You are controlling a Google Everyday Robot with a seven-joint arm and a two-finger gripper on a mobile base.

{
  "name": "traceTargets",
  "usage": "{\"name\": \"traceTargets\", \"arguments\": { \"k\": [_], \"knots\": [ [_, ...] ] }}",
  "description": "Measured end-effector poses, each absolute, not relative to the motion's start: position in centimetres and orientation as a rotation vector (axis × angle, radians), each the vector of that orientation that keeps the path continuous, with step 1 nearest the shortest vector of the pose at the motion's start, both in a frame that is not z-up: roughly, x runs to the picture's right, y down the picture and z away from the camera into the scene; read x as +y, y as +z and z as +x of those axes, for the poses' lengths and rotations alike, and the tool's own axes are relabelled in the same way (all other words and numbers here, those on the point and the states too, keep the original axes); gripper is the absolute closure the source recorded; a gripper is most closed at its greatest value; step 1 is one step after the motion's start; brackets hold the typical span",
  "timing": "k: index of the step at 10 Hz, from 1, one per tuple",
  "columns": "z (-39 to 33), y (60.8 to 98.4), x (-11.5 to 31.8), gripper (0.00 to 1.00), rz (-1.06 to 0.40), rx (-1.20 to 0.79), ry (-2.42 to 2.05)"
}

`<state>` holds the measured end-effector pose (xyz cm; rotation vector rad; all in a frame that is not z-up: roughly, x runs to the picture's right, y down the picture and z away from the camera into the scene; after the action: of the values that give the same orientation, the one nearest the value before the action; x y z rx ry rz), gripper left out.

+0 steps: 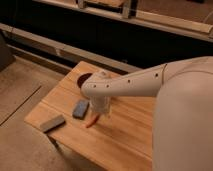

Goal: Place the pepper on the white sponge

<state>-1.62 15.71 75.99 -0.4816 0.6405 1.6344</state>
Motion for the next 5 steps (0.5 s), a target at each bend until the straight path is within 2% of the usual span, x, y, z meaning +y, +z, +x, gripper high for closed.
{"name": "traceTargets", "arguments": {
  "k": [5],
  "knots": [
    [-0.6, 78.4, 14.0, 0.35, -0.378, 0.514, 1.622]
  ]
}}
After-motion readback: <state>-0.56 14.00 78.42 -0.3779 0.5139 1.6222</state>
